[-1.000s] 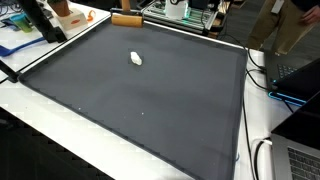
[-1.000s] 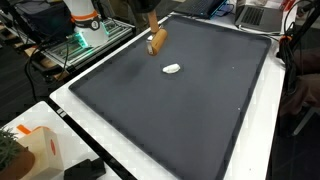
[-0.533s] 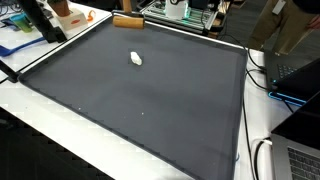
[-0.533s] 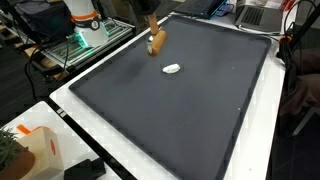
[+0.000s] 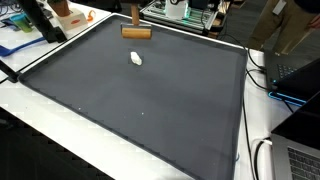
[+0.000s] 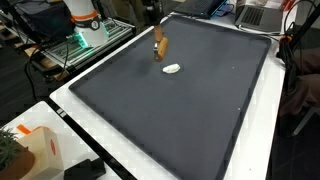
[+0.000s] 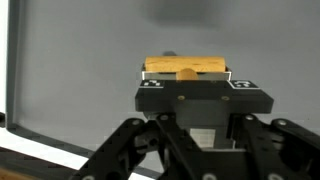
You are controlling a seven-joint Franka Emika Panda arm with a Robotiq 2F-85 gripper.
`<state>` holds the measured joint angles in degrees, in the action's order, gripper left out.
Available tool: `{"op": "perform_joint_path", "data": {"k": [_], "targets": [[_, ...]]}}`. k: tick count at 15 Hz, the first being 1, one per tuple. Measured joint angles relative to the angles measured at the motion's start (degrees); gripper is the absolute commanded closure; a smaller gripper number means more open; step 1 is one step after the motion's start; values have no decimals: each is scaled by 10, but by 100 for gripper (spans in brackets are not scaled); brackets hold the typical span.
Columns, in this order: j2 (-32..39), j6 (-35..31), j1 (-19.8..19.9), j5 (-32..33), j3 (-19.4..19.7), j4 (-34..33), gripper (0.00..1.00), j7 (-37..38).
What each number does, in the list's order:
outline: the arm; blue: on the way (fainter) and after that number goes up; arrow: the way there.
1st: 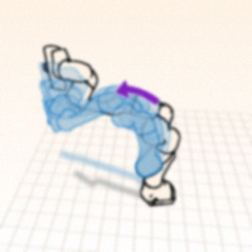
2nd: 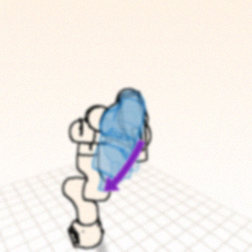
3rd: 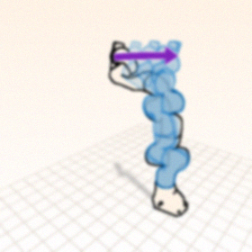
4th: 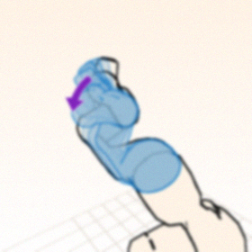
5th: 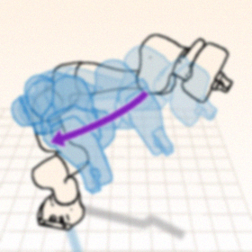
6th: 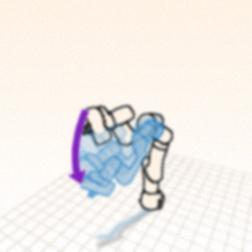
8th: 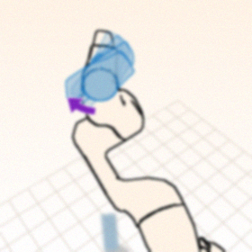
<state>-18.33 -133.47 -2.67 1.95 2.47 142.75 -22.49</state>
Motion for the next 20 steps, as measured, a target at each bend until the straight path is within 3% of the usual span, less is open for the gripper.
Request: {"op": "perform_joint_path", "data": {"k": [2, 3, 20], "targets": [[18, -7, 1, 11, -4, 5, 53, 11], [25, -9, 1, 13, -4, 5, 78, 11], [95, -108, -7, 9, -19, 3, 78, 18]]}}
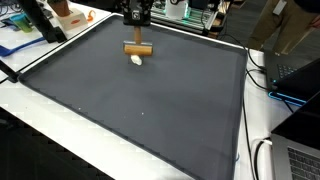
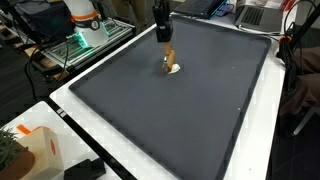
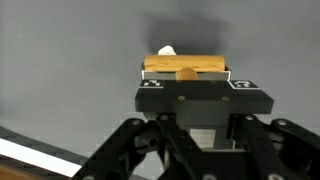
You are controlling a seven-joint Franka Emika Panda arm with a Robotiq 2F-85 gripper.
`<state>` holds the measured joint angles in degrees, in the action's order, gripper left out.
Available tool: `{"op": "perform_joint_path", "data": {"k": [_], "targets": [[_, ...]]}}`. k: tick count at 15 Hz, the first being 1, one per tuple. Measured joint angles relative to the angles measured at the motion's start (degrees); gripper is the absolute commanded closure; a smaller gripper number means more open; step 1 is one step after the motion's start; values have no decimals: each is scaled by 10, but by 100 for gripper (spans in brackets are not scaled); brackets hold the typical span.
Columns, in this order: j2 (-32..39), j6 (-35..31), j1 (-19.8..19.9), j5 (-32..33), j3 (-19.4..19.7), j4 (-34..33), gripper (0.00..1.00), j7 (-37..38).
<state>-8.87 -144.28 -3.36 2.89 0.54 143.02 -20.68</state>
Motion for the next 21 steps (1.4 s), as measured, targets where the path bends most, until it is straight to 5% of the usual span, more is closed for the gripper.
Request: {"op": "perform_joint_path", "data": {"k": [21], "targets": [[27, -51, -8, -52, -10, -6, 78, -21]]}}
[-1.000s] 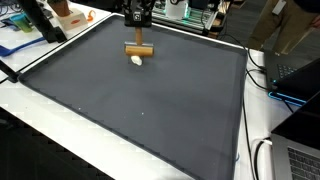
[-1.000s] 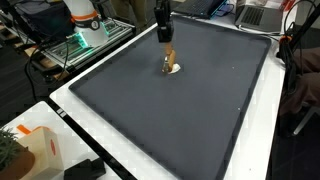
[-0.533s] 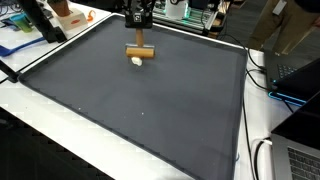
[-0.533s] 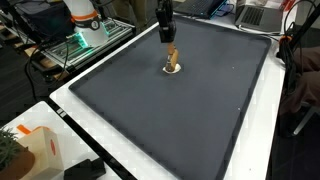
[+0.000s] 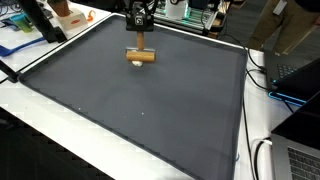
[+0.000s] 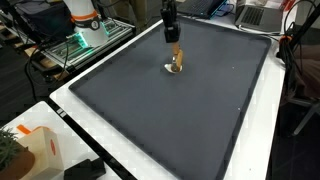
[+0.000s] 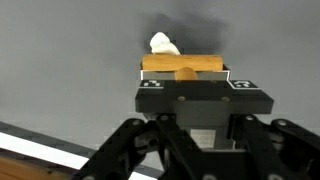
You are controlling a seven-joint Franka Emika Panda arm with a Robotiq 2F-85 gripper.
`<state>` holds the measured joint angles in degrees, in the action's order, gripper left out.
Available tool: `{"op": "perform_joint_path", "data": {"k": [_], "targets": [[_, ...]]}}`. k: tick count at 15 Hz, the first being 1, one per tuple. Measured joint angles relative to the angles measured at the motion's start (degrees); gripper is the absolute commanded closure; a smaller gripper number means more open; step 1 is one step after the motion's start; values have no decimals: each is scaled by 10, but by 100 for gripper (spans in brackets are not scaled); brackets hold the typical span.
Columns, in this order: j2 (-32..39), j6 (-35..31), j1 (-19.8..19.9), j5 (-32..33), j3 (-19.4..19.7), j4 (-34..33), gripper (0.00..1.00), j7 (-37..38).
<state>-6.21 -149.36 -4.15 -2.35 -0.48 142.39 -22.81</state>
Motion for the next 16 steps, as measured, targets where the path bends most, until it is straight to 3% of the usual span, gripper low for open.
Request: {"op": "perform_joint_path", "data": {"k": [5, 9, 10, 12, 13, 16], "targets": [[7, 1, 1, -43, 6, -21, 78, -3], [-33, 24, 29, 18, 19, -30, 78, 11], [-39, 30, 35, 37, 19, -28, 53, 19], [-41, 49, 36, 48, 17, -21, 53, 23], [-41, 51, 35, 48, 16, -18, 78, 24], [-39, 50, 34, 49, 15, -15, 78, 24]]}}
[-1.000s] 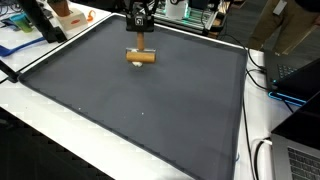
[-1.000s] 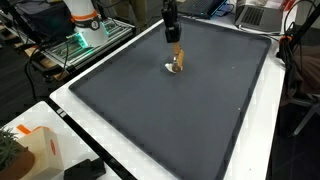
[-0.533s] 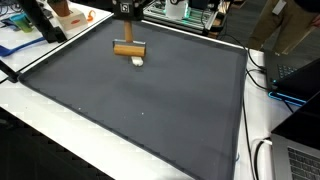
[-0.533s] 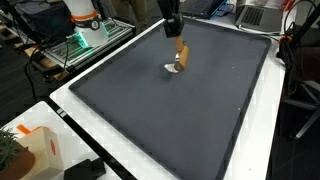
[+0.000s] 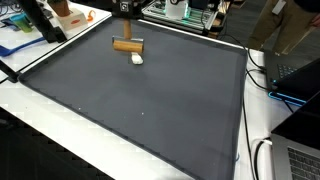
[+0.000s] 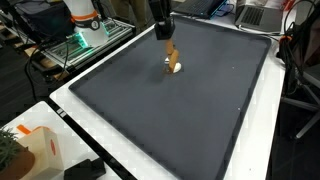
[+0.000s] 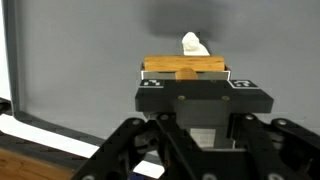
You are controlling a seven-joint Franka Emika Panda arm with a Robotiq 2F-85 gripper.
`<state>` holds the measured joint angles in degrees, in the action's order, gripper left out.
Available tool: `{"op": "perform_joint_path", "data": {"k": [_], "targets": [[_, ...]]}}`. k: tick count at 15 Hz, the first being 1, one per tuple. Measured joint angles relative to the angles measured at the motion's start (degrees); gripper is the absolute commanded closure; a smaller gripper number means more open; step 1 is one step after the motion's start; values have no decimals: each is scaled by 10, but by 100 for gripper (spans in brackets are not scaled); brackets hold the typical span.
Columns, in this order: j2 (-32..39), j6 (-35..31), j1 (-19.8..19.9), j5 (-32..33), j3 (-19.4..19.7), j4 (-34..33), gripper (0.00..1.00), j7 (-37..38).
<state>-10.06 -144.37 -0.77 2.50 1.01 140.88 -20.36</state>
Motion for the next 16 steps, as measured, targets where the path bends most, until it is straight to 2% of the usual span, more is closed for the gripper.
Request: {"op": "perform_joint_path", "data": {"k": [6, 16], "targets": [[34, -11, 0, 20, -10, -1, 78, 19], [53, 12, -3, 123, -35, -20, 78, 81]]}}
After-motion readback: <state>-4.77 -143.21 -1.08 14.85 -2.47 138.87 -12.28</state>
